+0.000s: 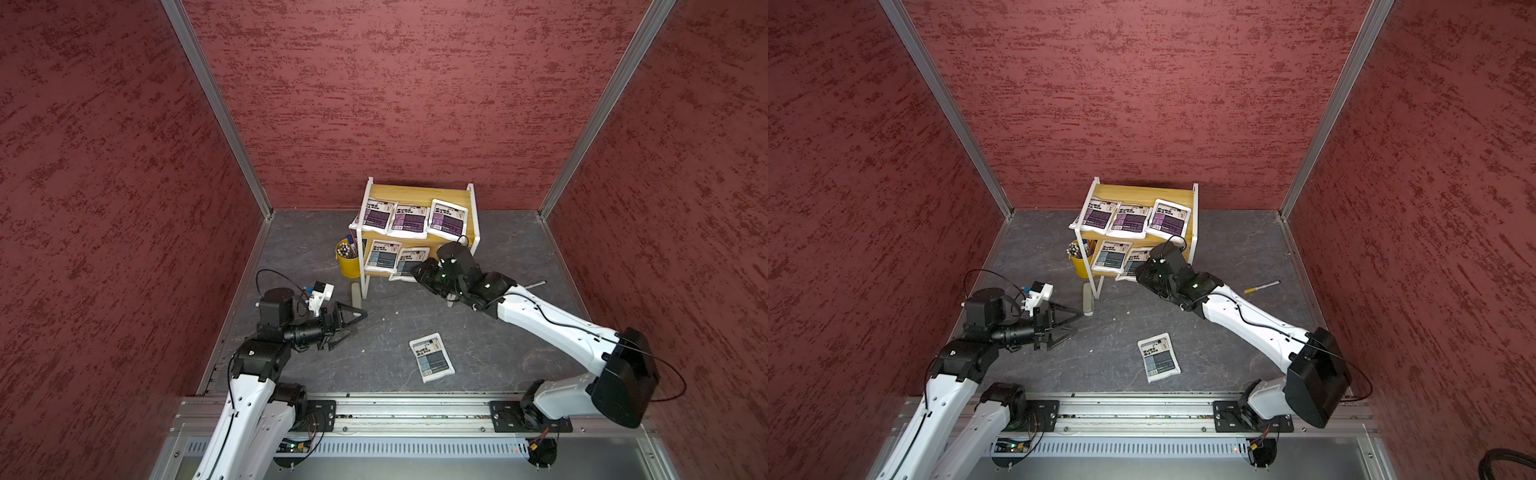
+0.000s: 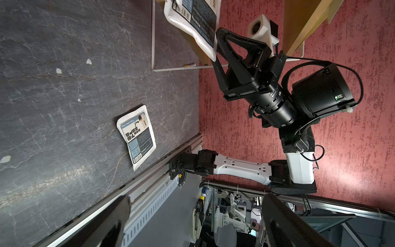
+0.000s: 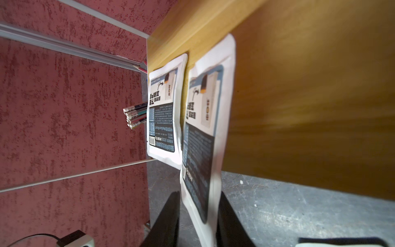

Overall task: Place the bagged coffee beans on the shelf by color
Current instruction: Place the bagged coffee beans on the shelf.

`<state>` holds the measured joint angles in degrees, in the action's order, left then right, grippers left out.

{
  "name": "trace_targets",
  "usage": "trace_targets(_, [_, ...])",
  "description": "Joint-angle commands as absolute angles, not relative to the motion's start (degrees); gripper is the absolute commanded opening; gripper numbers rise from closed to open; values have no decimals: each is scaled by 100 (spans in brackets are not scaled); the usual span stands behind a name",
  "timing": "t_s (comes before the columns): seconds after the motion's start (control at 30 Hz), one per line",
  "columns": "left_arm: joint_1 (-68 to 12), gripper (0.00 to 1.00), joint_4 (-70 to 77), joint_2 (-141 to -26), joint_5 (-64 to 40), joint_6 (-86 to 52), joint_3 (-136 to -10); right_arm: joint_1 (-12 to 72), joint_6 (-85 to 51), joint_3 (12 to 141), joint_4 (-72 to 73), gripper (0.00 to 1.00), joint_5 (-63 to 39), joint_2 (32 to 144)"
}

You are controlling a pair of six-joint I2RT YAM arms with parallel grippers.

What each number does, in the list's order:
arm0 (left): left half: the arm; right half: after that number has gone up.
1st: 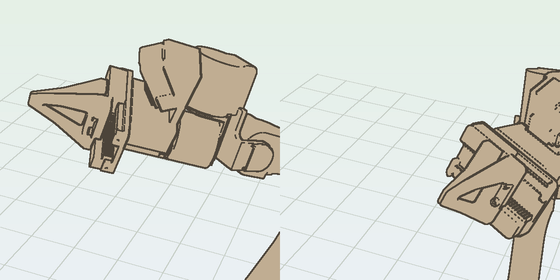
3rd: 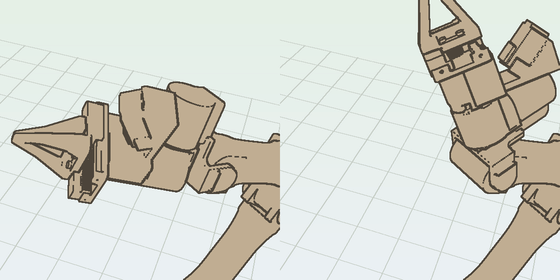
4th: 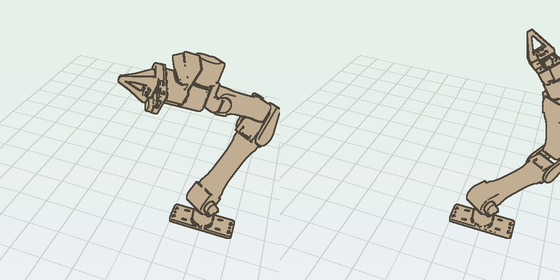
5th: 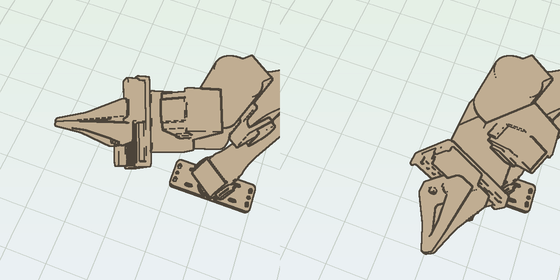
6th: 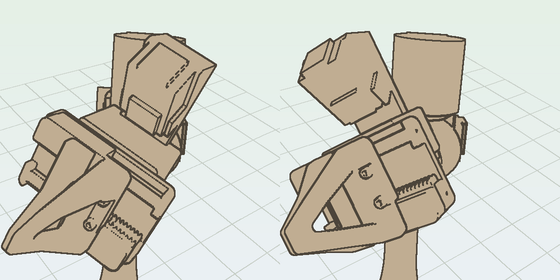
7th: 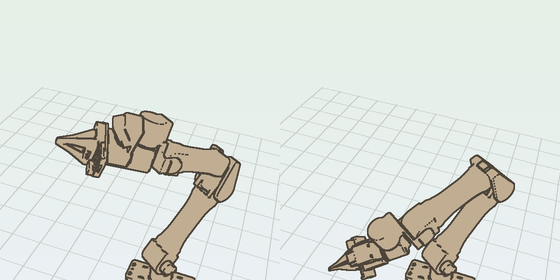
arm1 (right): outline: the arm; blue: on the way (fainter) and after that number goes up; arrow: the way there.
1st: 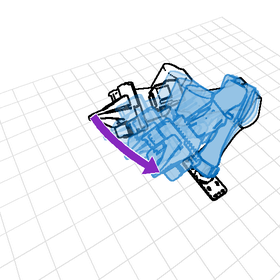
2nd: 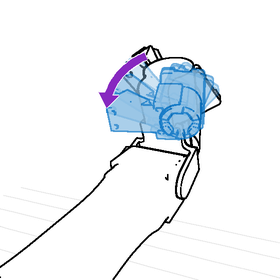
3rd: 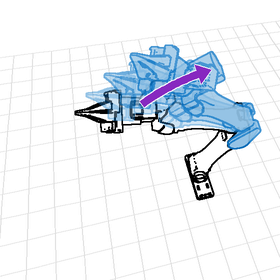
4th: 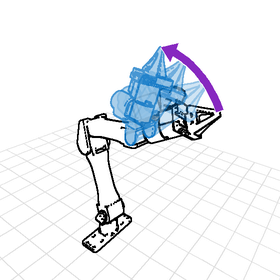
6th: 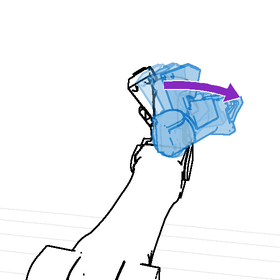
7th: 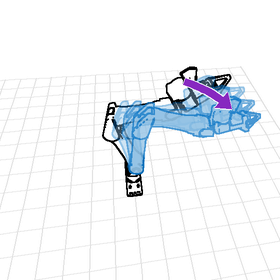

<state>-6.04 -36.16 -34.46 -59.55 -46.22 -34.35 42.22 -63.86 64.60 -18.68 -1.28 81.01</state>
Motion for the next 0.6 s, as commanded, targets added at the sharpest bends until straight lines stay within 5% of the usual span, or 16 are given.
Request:
trace_targets(0.0, [-547, 100, -3630, -3393, -6005, -4540, -3344, 4194, -6273, 6614, -2150, 40, 104, 8041])
trace_targets(0.33, [-545, 100, -3520, -3376, -6003, -4619, -3289, 4222, -6478, 6500, -2810, 65, 104, 7877])
trace_targets(0.57, [-549, 100, -3503, -3340, -5985, -4685, -3283, 4254, -6486, 6434, -2903, 67, 45, 7841])
